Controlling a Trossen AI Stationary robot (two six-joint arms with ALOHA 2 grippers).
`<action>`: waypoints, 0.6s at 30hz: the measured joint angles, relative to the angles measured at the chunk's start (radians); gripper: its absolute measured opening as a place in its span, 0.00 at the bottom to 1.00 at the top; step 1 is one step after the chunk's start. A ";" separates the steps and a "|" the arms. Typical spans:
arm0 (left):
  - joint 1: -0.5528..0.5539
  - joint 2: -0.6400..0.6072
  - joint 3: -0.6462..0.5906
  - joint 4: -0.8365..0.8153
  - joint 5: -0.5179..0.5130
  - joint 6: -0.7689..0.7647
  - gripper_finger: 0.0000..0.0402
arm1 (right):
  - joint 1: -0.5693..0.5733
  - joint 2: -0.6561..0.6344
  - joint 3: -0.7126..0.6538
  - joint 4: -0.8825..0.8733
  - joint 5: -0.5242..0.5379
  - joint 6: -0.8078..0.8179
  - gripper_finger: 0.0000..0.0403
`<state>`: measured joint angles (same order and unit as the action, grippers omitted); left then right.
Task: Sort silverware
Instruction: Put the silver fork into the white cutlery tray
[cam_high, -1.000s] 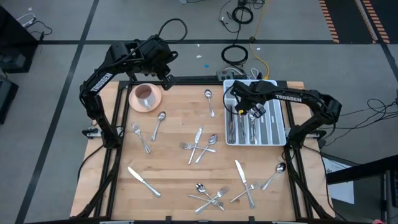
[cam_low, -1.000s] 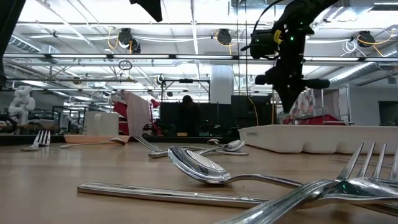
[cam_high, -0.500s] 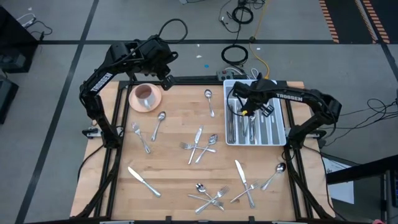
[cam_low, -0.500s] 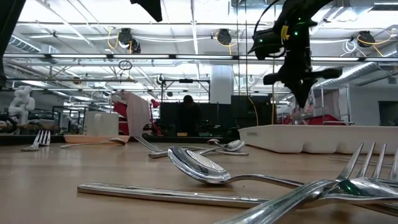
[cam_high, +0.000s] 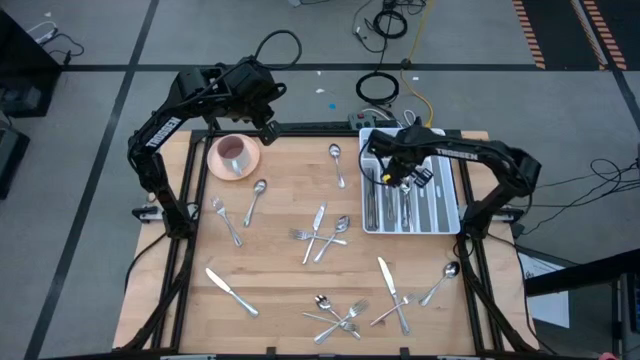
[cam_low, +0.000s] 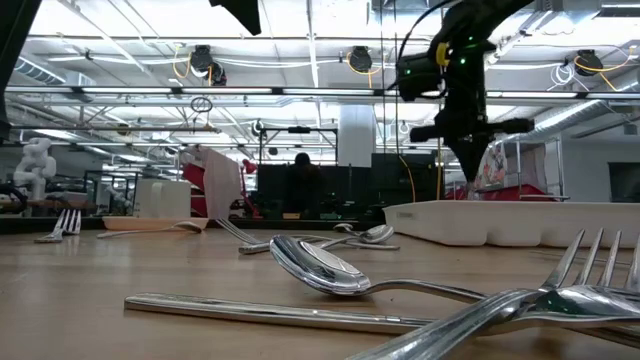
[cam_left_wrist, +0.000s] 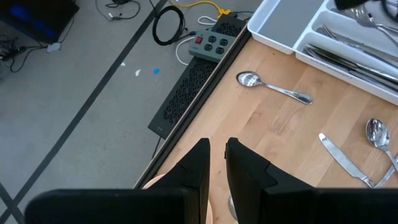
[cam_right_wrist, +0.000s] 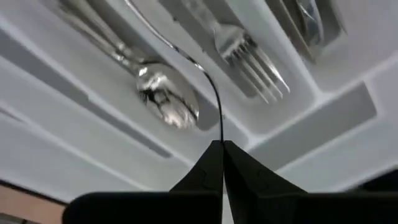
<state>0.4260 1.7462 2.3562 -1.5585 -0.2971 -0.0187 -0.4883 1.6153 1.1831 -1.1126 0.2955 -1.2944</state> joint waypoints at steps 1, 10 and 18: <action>0.000 0.000 0.000 0.000 0.000 0.000 0.15 | 0.005 0.017 0.000 0.010 -0.004 0.001 0.00; 0.000 0.000 0.000 0.000 0.000 0.001 0.15 | 0.040 0.174 0.000 0.046 -0.010 0.024 0.00; 0.000 0.000 0.000 0.000 0.000 0.007 0.15 | 0.040 0.249 0.001 0.107 0.100 0.070 0.00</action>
<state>0.4263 1.7462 2.3562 -1.5589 -0.2970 -0.0122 -0.4481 1.8646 1.1839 -1.0061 0.3953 -1.2240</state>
